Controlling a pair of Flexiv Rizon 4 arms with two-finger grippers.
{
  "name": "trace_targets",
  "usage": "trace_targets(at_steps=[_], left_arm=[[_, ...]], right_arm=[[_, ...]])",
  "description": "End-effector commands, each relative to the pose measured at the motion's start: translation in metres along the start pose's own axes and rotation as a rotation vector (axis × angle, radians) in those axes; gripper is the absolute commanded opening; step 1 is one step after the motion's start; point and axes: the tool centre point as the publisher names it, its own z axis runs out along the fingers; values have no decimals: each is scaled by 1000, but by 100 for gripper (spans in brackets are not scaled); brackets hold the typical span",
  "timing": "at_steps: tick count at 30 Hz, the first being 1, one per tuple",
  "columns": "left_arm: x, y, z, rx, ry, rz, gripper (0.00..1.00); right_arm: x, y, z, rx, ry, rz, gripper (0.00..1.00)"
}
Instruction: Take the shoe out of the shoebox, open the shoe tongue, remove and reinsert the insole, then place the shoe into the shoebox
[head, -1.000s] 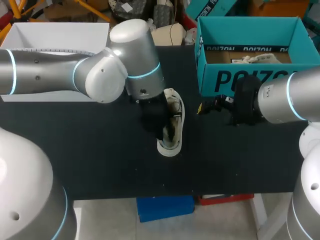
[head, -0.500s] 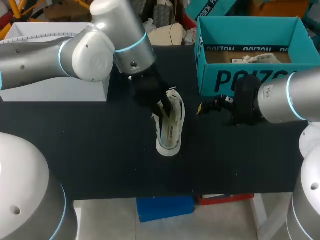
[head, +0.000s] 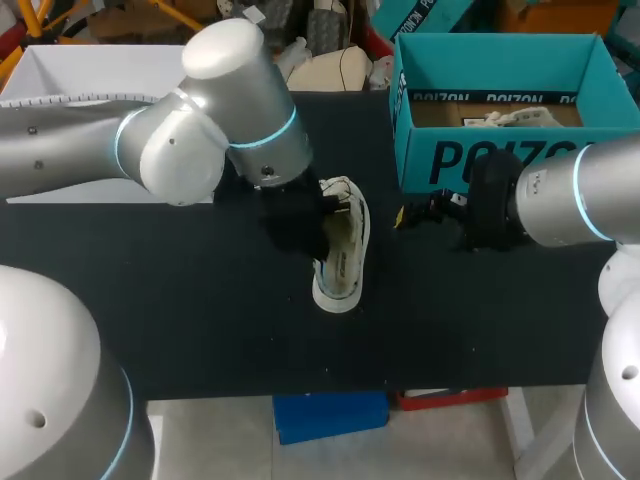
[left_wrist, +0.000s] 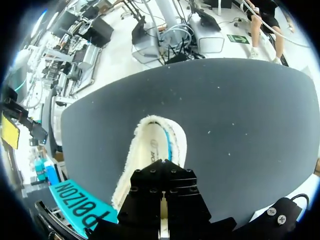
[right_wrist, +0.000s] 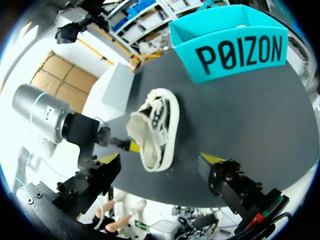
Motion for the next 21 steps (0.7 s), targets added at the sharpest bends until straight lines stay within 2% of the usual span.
trace_targets(at_steps=[1,7,16,18,21], left_arm=[[-9,6,13,22,103,0,0],[-7,4,36,75,154,10,0],[-1,7,61,110,220,14,0],[-1,7,62,112,220,15,0],[-5,5,44,99,187,31,0]], right_arm=[[2,-1,1,-3,-5,1,100],[2,-1,1,-3,-5,1,100],[2,-1,1,-3,-5,1,100],[2,-1,1,-3,-5,1,100],[2,-1,1,-3,-5,1,100]])
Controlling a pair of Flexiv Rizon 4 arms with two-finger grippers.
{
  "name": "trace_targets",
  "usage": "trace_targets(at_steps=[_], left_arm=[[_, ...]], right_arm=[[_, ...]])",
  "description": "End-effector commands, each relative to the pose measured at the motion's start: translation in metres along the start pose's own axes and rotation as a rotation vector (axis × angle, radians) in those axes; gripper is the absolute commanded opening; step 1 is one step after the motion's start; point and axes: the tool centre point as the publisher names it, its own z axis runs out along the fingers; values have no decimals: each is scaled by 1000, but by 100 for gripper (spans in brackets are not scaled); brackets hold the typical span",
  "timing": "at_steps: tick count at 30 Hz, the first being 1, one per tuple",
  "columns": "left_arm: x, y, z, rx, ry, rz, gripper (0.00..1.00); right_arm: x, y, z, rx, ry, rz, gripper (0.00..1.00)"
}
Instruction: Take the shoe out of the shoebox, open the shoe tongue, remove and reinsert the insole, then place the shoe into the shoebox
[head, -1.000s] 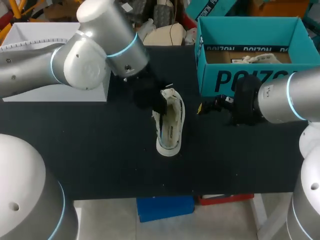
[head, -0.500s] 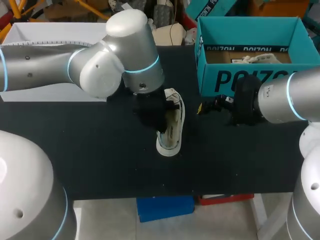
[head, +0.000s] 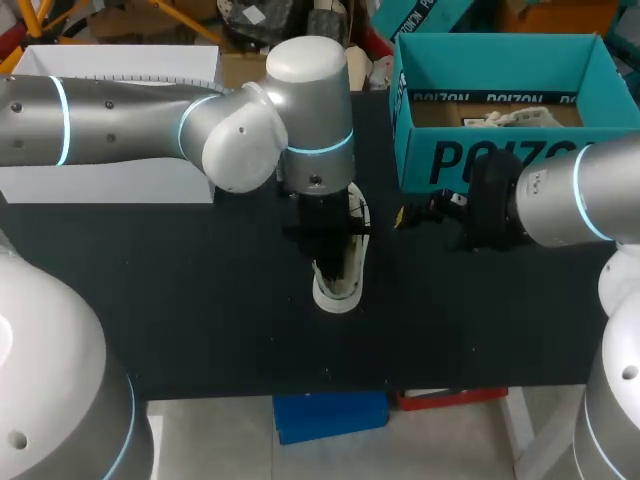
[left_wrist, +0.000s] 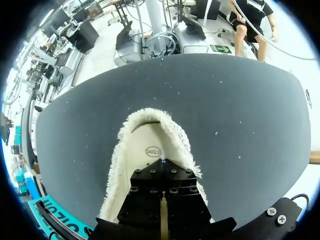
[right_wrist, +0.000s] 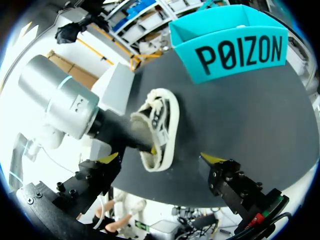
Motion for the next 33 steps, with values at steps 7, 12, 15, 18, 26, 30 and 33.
trace_targets(at_steps=[7,12,15,18,26,30,33], left_arm=[[2,-14,-79,61,-244,15,0],[11,-9,-124,49,-477,-50,0],[16,6,-141,10,-593,-117,0],[21,26,-149,-19,-665,-185,0],[9,71,-142,-76,-607,-233,0],[-2,87,-130,-90,-567,-223,0],[-7,92,-119,-70,-543,-219,0]], right_arm=[[2,-1,1,-3,-4,1,100],[2,-1,1,-3,-4,1,100],[2,-1,1,-3,-4,1,100],[2,-1,1,-3,-4,1,100],[2,-1,1,-3,-4,1,100],[2,-1,1,-3,-4,1,100],[2,-1,1,-3,-4,1,100]])
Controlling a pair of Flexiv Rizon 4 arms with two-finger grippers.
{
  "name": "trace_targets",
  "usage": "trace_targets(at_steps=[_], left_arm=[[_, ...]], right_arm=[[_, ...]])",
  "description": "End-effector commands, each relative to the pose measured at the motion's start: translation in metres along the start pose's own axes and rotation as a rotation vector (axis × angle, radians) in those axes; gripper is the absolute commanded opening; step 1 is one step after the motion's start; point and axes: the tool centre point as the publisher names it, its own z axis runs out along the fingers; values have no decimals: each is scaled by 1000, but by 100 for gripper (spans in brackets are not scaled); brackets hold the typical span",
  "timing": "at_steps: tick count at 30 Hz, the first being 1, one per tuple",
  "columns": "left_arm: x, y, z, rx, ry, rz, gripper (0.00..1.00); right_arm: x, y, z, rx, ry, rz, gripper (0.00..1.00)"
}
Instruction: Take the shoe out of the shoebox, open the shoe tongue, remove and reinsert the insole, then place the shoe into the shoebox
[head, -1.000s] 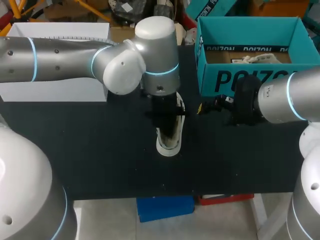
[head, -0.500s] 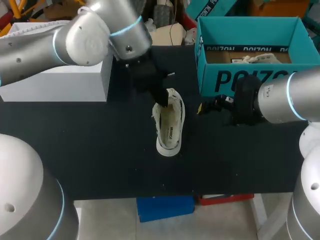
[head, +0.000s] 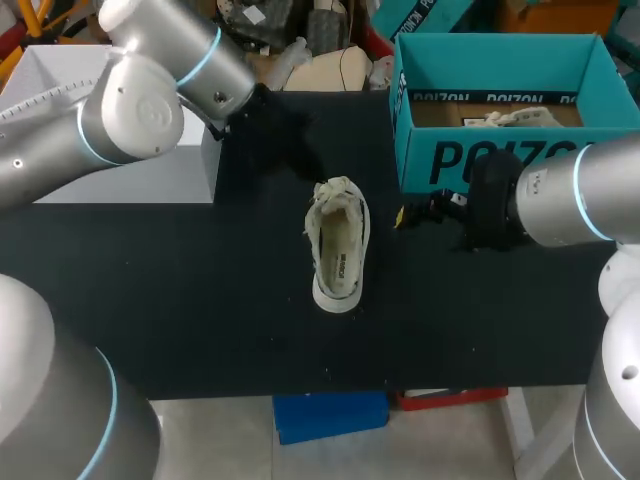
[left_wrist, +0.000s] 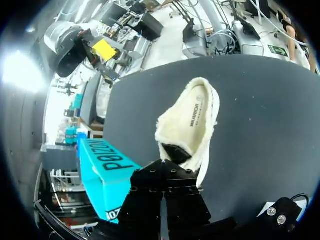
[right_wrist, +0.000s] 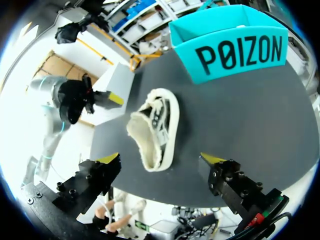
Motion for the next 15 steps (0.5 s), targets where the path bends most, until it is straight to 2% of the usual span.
trace_targets(at_steps=[1,9,15], left_arm=[[-6,9,30,26,53,4,0],[19,-6,47,85,139,-11,0],[41,-27,63,141,197,-20,0]], right_arm=[[2,-1,2,-3,-4,1,100],[2,-1,2,-3,-4,1,100],[2,-1,2,-3,-4,1,100]])
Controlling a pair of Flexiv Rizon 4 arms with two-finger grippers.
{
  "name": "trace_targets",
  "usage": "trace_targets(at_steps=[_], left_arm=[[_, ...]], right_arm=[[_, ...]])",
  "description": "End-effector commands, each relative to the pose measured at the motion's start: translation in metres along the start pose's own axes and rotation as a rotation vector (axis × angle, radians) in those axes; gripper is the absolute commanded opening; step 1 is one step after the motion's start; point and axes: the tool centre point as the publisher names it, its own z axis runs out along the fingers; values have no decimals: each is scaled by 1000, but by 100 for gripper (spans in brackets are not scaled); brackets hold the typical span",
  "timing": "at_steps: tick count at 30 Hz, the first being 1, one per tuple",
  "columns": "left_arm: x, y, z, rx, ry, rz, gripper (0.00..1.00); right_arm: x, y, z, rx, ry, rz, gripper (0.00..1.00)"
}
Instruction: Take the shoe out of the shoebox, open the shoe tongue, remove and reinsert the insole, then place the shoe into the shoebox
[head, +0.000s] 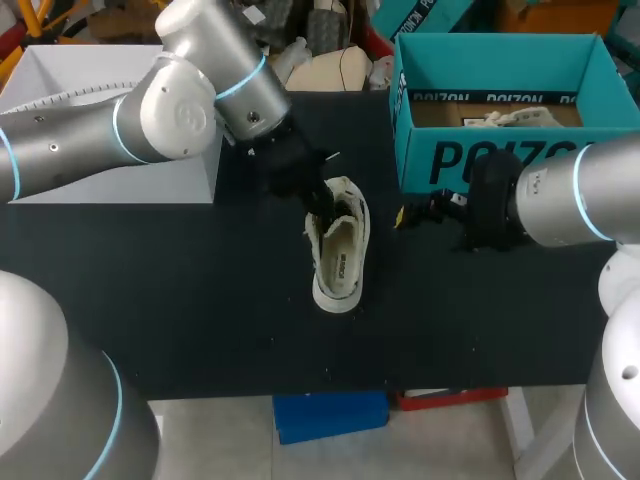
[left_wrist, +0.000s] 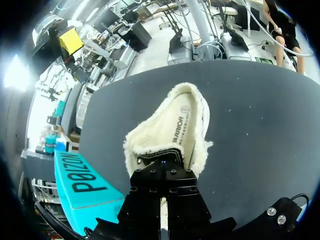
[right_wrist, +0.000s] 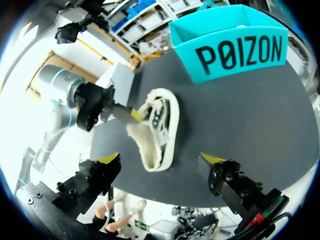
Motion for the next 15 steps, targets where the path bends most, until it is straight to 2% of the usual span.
trace_targets(at_steps=[1,5,10,13,15], left_arm=[[7,-5,13,10,22,-6,0],[14,-12,14,29,54,-3,0],[15,-24,-16,37,88,42,0],[13,-33,-33,82,85,111,0],[6,-33,-42,48,64,132,0]], right_arm=[[2,-1,2,-3,-4,1,100],[2,-1,2,-3,-4,1,100],[2,-1,2,-3,-4,1,100],[2,-1,2,-3,-4,1,100],[2,-1,2,-3,-4,1,100]])
